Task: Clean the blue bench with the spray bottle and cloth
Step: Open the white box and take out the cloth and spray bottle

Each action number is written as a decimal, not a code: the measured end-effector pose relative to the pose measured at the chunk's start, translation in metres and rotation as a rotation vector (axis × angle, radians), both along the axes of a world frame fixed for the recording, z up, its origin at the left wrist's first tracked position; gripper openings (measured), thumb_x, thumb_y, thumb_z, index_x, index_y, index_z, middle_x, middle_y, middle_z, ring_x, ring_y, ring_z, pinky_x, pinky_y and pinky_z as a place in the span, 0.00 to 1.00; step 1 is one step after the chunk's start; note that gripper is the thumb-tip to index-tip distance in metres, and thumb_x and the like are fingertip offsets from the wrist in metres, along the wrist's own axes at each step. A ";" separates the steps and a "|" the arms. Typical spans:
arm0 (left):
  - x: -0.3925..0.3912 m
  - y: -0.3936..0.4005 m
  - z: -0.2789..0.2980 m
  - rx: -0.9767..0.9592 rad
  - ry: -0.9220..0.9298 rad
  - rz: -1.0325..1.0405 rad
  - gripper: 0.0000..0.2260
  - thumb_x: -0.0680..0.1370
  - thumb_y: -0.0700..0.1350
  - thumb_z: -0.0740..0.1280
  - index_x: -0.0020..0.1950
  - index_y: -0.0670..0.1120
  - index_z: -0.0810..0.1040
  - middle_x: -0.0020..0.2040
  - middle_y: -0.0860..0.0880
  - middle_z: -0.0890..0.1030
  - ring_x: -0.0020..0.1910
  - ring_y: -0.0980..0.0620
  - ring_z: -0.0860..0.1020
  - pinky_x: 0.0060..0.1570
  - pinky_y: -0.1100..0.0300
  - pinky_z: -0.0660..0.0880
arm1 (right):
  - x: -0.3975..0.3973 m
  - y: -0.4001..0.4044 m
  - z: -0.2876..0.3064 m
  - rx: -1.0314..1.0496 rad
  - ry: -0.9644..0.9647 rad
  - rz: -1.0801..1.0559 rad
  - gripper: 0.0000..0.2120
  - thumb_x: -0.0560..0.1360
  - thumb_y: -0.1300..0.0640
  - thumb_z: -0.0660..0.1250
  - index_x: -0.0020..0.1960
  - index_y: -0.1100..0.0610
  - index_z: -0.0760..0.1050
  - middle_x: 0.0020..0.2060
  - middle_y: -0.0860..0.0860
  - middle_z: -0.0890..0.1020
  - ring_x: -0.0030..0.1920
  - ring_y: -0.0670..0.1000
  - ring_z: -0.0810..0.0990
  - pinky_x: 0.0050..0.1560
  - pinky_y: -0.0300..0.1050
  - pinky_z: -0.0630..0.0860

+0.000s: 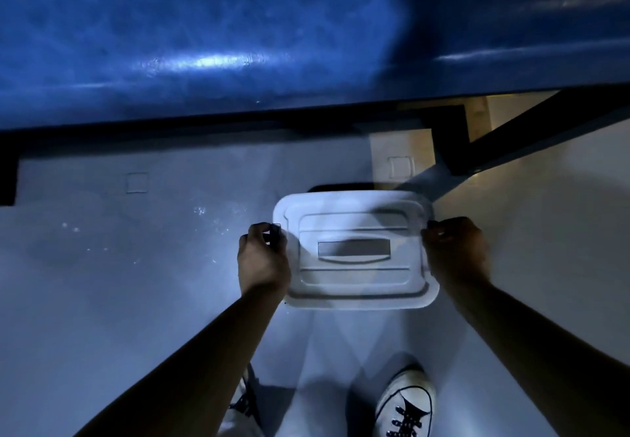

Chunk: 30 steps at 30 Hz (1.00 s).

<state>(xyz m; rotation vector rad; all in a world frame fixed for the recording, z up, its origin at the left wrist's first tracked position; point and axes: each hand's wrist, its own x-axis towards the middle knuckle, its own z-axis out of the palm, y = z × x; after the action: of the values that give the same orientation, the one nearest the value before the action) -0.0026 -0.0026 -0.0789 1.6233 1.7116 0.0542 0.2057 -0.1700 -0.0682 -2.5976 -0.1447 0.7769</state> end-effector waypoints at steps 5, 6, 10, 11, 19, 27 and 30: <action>-0.007 -0.006 -0.003 0.066 -0.039 -0.018 0.10 0.82 0.48 0.66 0.61 0.50 0.82 0.58 0.45 0.80 0.53 0.43 0.82 0.50 0.61 0.70 | -0.001 -0.005 -0.003 -0.098 -0.028 -0.027 0.15 0.81 0.49 0.68 0.58 0.60 0.82 0.55 0.62 0.83 0.53 0.63 0.82 0.54 0.50 0.77; -0.007 -0.008 -0.003 0.074 -0.033 -0.018 0.09 0.83 0.48 0.65 0.60 0.50 0.82 0.58 0.45 0.79 0.53 0.43 0.81 0.48 0.63 0.68 | -0.002 -0.006 -0.002 -0.093 -0.032 0.004 0.13 0.81 0.51 0.68 0.57 0.61 0.82 0.53 0.61 0.84 0.50 0.62 0.82 0.51 0.48 0.77; -0.008 -0.008 -0.005 0.045 0.000 0.018 0.13 0.83 0.49 0.60 0.55 0.47 0.82 0.51 0.40 0.81 0.51 0.37 0.79 0.45 0.59 0.66 | 0.003 -0.011 -0.002 -0.140 -0.043 0.131 0.09 0.82 0.57 0.65 0.49 0.60 0.82 0.39 0.55 0.82 0.37 0.55 0.79 0.39 0.44 0.74; -0.009 -0.006 -0.007 0.027 -0.010 0.036 0.14 0.82 0.50 0.59 0.55 0.48 0.83 0.50 0.40 0.83 0.51 0.36 0.80 0.45 0.58 0.69 | 0.009 -0.012 -0.003 -0.163 -0.019 0.121 0.12 0.83 0.56 0.64 0.45 0.59 0.81 0.34 0.53 0.80 0.33 0.53 0.76 0.37 0.43 0.71; -0.013 0.003 -0.008 -0.059 -0.024 0.017 0.22 0.74 0.54 0.57 0.61 0.55 0.84 0.52 0.41 0.86 0.54 0.36 0.81 0.50 0.53 0.76 | 0.023 -0.015 -0.026 -0.171 0.057 0.044 0.20 0.84 0.49 0.61 0.40 0.60 0.77 0.41 0.60 0.83 0.38 0.59 0.79 0.42 0.47 0.74; -0.014 -0.001 -0.008 0.050 -0.022 0.029 0.10 0.82 0.52 0.65 0.57 0.48 0.80 0.55 0.45 0.82 0.48 0.46 0.81 0.52 0.59 0.75 | -0.003 -0.024 0.002 -0.048 -0.104 0.024 0.12 0.81 0.63 0.63 0.61 0.60 0.80 0.56 0.59 0.82 0.50 0.54 0.76 0.52 0.44 0.71; -0.016 -0.010 -0.010 0.013 0.018 -0.061 0.14 0.82 0.57 0.59 0.49 0.52 0.80 0.47 0.45 0.83 0.48 0.43 0.82 0.51 0.51 0.79 | -0.019 -0.027 -0.006 -0.048 -0.074 0.086 0.11 0.79 0.61 0.62 0.56 0.58 0.82 0.51 0.59 0.83 0.46 0.55 0.78 0.51 0.44 0.75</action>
<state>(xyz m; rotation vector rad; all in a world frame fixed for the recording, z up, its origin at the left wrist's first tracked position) -0.0185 -0.0123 -0.0891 1.6894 1.6770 0.0205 0.1871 -0.1970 -0.0737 -2.6820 -0.2650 0.7226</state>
